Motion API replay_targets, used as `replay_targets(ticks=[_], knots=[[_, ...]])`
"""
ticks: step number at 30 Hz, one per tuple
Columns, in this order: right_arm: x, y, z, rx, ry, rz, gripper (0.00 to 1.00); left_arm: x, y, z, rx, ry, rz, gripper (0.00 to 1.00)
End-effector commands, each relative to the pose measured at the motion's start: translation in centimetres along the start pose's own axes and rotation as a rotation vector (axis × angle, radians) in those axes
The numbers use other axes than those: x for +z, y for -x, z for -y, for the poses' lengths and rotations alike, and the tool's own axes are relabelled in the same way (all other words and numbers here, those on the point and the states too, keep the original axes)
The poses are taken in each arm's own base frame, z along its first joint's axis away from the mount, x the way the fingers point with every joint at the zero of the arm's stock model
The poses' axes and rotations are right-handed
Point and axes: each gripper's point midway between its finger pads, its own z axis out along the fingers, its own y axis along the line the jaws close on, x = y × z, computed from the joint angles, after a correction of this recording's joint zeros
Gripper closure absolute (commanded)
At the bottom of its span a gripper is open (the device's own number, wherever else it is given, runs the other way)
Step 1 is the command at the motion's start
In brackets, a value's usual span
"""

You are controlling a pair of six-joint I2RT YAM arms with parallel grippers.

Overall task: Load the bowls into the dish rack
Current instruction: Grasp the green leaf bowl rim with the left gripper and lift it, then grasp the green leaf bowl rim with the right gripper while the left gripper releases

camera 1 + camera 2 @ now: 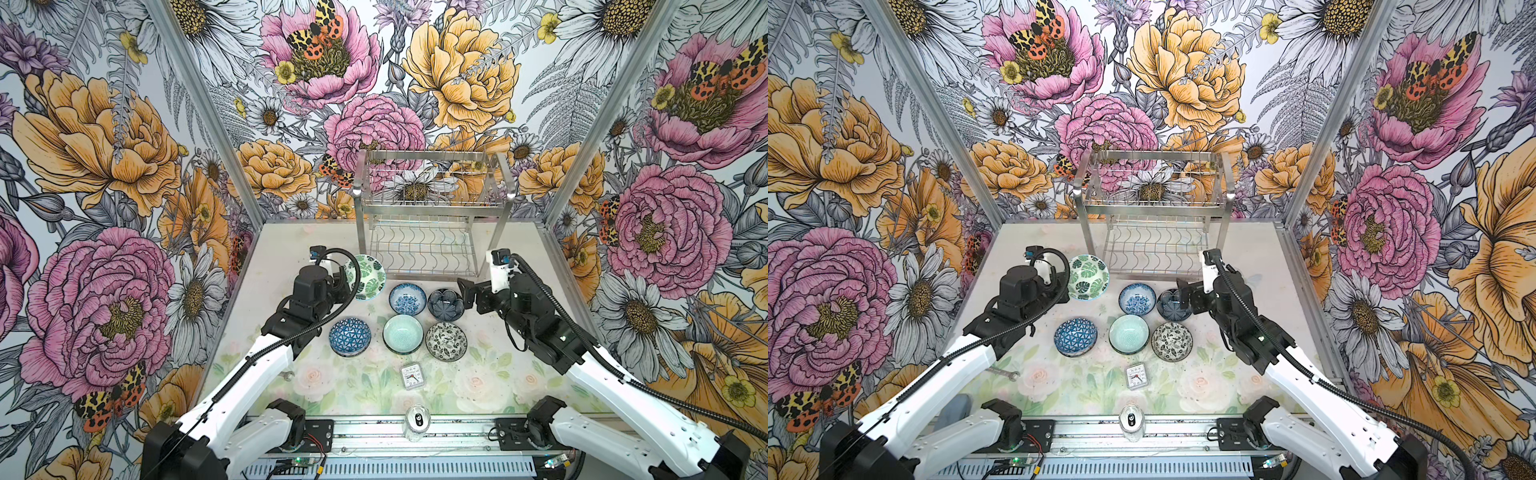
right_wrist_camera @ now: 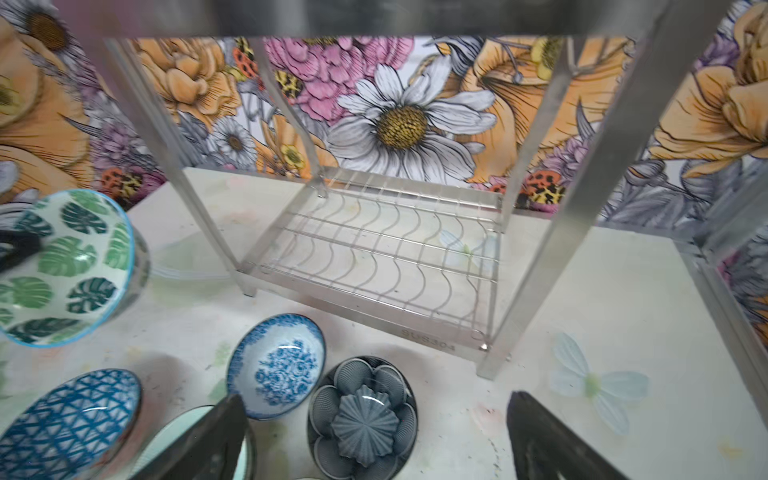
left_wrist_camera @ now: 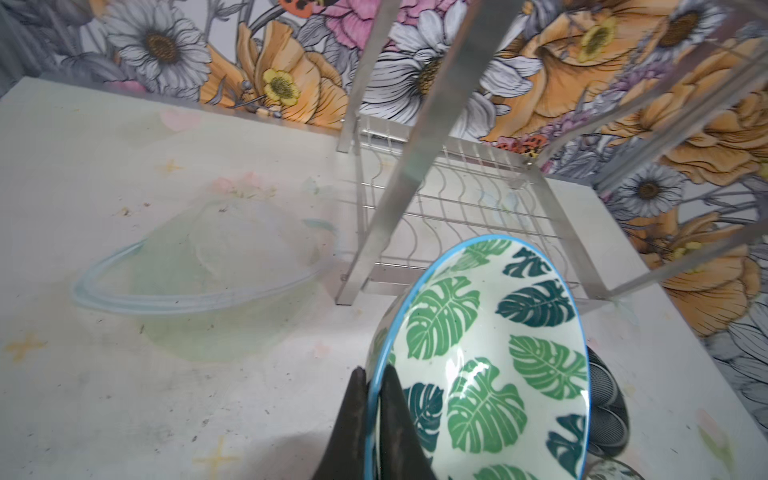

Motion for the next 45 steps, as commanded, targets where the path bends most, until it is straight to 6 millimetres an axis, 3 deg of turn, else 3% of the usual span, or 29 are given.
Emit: replay_targets(ticks=[1,8,15,24,31,35,39,40,44,45], knots=[[-0.2,1.6,-3.5,0.015,0.101,0.012,0.0,-0.9,1.3,2.1,-0.008,-0.036,0.075,1.0],[2.2,1.2,-8.7,0.038,0.197,-0.022,0.01,-0.9,0.3,7.0,-0.001,-0.135,0.098,1.0],[5.6,-0.7,-9.8,0.09,0.168,-0.071,0.04,-0.6,-0.1,9.8,0.013,-0.183,0.105,1.0],[7.1,-2.2,-9.7,0.121,0.139,-0.096,0.31,-0.7,0.0,10.2,0.016,-0.2,0.113,1.0],[8.3,-2.9,-10.3,0.131,0.152,-0.116,0.43,-0.5,-0.1,10.8,0.019,-0.232,0.107,1.0],[8.3,-2.7,-10.4,0.133,0.153,-0.112,0.62,-0.7,-0.1,11.0,0.02,-0.244,0.108,1.0],[8.0,-2.1,-10.2,0.129,0.147,-0.095,0.96,-0.9,-0.1,10.9,0.019,-0.249,0.109,1.0],[7.9,-2.0,-10.0,0.13,0.14,-0.088,1.0,-0.8,-0.2,10.9,0.019,-0.247,0.107,1.0],[7.1,-1.4,-9.2,0.105,0.111,-0.058,1.0,-0.9,-0.2,10.6,0.061,-0.225,0.097,1.0],[6.8,-1.2,-8.6,0.087,0.088,-0.052,1.0,-1.0,-0.1,9.9,0.104,-0.185,0.089,0.87]])
